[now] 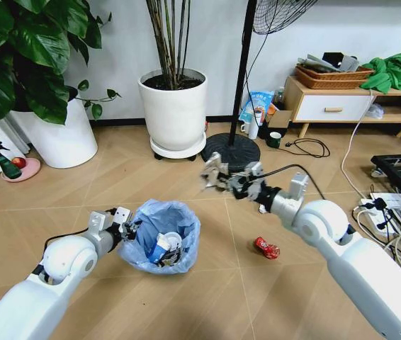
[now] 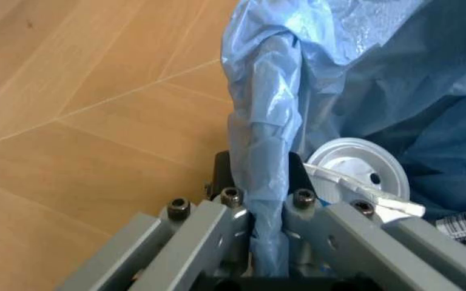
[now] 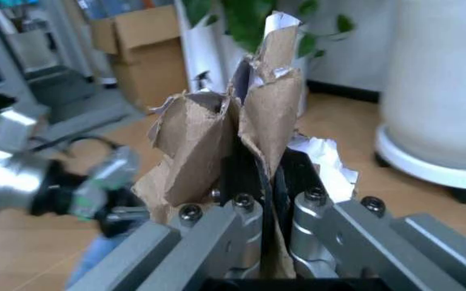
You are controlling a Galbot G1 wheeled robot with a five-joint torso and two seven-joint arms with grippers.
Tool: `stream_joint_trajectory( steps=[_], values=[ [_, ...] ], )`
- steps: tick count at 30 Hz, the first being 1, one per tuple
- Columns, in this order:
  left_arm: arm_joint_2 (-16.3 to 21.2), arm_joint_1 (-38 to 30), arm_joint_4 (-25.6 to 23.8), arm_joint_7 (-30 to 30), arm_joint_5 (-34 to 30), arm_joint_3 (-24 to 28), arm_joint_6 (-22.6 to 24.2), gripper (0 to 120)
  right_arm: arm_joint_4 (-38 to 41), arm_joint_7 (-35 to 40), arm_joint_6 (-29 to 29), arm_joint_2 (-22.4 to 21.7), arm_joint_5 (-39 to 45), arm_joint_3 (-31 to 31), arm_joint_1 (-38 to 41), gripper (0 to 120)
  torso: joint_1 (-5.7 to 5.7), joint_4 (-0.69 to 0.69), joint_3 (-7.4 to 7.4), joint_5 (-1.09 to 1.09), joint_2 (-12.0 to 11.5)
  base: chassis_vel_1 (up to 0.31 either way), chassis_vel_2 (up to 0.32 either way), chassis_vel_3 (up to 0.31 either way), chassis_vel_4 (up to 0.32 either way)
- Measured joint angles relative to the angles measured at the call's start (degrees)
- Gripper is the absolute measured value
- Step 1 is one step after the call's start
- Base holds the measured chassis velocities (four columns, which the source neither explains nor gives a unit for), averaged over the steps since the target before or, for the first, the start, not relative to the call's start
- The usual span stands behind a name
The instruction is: Pick up the trash bin and place the garbage on the floor into it.
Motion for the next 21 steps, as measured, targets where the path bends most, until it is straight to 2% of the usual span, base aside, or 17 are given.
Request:
stream_joint_trajectory(
  steps=[6, 14, 17, 19, 21],
  values=[
    [-0.37, -4.23, 1.89, -0.75, -1.6, 4.16, 0.0, 0, -2.56, 0.59, -0.15, 1.78, -1.89, -7.68, 4.52, 0, 0.0, 0.0, 0.0, -0.01, 0.0, 0.0, 0.0, 0.0, 0.0],
    [-0.42, -6.73, 2.91, -0.83, -2.3, 5.57, 0.0, 0, -4.78, 1.04, -0.09, 2.47, -5.21, -14.04, 6.68, 0, 0.0, 0.0, 0.0, 0.0, 0.0, 0.0, 0.0, 0.0, 0.0],
    [-0.49, -6.9, 3.02, -0.81, -2.31, 5.6, 0.0, 0, -5.1, 1.1, -0.18, 2.43, -6.41, -14.95, 6.62, 6, -0.01, 0.0, 0.0, -0.01, 0.0, 0.0, 0.0, 0.0, 0.0],
    [-0.51, -6.92, 3.02, -0.76, -2.31, 5.6, 0.0, 0, -5.82, 1.37, 0.11, 2.54, -7.76, -15.88, 6.33, 19, 0.0, 0.0, 0.0, 0.0, 0.0, 0.0, 0.0, 0.0, 0.0],
    [-0.51, -6.95, 3.02, -0.76, -2.31, 5.6, 0.0, 0, -6.04, 1.37, 0.21, 2.6, -8.19, -16.11, 6.27, 23, -0.01, 0.0, -0.01, -0.01, 0.0, 0.0, 0.0, 0.0, 0.0]
  ],
)
